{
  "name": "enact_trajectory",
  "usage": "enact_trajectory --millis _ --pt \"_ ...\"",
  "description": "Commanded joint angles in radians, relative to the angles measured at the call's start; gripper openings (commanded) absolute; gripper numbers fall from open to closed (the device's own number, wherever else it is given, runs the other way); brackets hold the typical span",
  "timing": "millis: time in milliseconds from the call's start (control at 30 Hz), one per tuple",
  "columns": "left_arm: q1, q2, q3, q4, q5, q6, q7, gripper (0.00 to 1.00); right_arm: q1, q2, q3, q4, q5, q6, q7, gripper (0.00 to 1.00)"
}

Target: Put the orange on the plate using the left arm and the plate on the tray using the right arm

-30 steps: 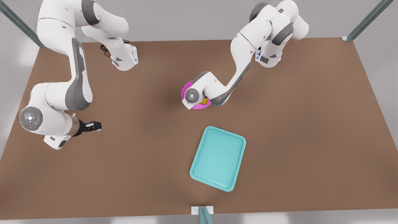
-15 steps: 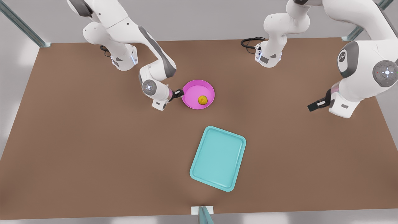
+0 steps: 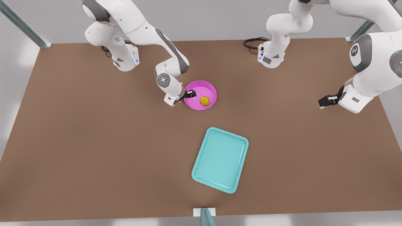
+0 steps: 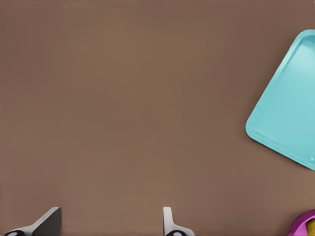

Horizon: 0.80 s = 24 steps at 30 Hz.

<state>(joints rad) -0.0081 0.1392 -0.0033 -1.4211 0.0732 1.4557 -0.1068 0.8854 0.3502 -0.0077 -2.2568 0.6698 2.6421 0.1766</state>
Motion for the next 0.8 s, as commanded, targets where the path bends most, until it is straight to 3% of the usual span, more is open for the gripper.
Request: enact_trajectory --millis 0,333,400,667,767 --pt "-0.004 -0.001 0.000 0.001 -0.001 0.000 0.193 1.00 0.015 0.010 0.000 0.000 0.004 0.027 0.110 1.00" --pt "-0.004 -0.001 -0.001 0.001 -0.009 0.000 0.193 1.00 0.035 0.062 0.003 0.006 0.004 0.042 0.104 1.00" --pt "-0.004 -0.001 -0.001 0.001 -0.010 0.000 0.193 1.00 0.035 0.069 0.003 0.006 0.002 0.042 0.095 0.83" --pt "-0.004 -0.001 -0.001 0.001 -0.009 0.000 0.193 1.00 0.033 0.070 0.006 0.008 0.004 0.042 0.095 0.42" --pt "-0.004 -0.001 -0.001 0.001 -0.009 -0.003 0.191 1.00 0.033 0.072 0.006 0.010 0.004 0.042 0.095 0.39"
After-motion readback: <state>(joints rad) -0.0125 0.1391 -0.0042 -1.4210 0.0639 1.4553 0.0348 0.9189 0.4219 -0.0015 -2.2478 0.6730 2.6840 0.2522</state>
